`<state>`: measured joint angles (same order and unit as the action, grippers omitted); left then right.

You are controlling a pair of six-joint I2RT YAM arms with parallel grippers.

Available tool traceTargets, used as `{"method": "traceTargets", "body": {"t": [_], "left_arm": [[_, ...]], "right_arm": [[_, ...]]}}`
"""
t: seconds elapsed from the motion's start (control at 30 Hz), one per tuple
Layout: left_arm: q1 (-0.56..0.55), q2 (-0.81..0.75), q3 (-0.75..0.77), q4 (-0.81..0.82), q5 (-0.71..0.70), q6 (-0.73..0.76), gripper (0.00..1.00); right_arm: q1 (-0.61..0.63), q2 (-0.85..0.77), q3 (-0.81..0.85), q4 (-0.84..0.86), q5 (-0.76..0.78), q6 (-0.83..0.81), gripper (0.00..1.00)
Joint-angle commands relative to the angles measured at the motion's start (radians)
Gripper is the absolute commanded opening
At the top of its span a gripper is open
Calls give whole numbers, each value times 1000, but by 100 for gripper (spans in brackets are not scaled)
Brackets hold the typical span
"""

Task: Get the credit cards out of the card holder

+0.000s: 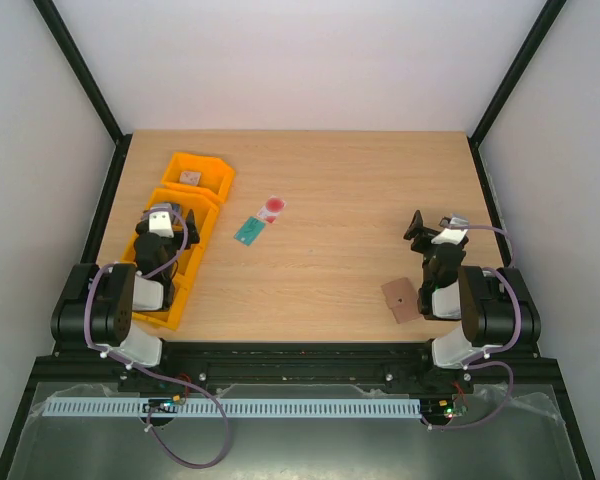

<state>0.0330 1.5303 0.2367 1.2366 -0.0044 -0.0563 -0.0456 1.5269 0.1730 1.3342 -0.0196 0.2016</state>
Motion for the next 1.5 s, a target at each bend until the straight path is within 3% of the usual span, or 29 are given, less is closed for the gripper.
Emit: {"method": "traceTargets", "body": {"t": [0.0, 0.4, 0.47, 0.6, 0.73, 0.83, 0.97, 1.03, 1.17, 1.33, 1.47], "left_arm": [[-2, 5, 8, 40, 0, -5, 99], [-9, 3, 14, 29, 0, 3, 100], [8, -29, 26, -8, -2, -22, 100], [86, -159, 125, -264, 113, -67, 99], [114, -331, 247, -519, 252, 9, 99], [114, -363, 472, -945, 336, 70, 99], [114, -326, 790, -1406, 433, 133, 99], [113, -322, 873, -1540, 485, 102, 99], [78, -348, 884, -1629, 639, -9, 99], [-85, -312, 921, -1778, 709, -26, 99], [-162, -307, 887, -1784, 764, -50, 99]], "right_arm": [[4, 1, 16, 9, 13, -16, 99], [10, -20, 16, 5, 34, -13, 99], [10, -144, 53, -189, 76, 7, 99], [7, -351, 390, -948, 99, 49, 99], [8, -458, 603, -1343, 25, 182, 99], [7, -513, 681, -1589, -40, 288, 99], [8, -457, 793, -1996, -91, 332, 98], [10, -475, 764, -2064, -78, 340, 98], [10, -524, 661, -2180, -74, 400, 94], [11, -404, 725, -2375, -5, 393, 91], [12, -381, 605, -2395, -81, 457, 89]]}}
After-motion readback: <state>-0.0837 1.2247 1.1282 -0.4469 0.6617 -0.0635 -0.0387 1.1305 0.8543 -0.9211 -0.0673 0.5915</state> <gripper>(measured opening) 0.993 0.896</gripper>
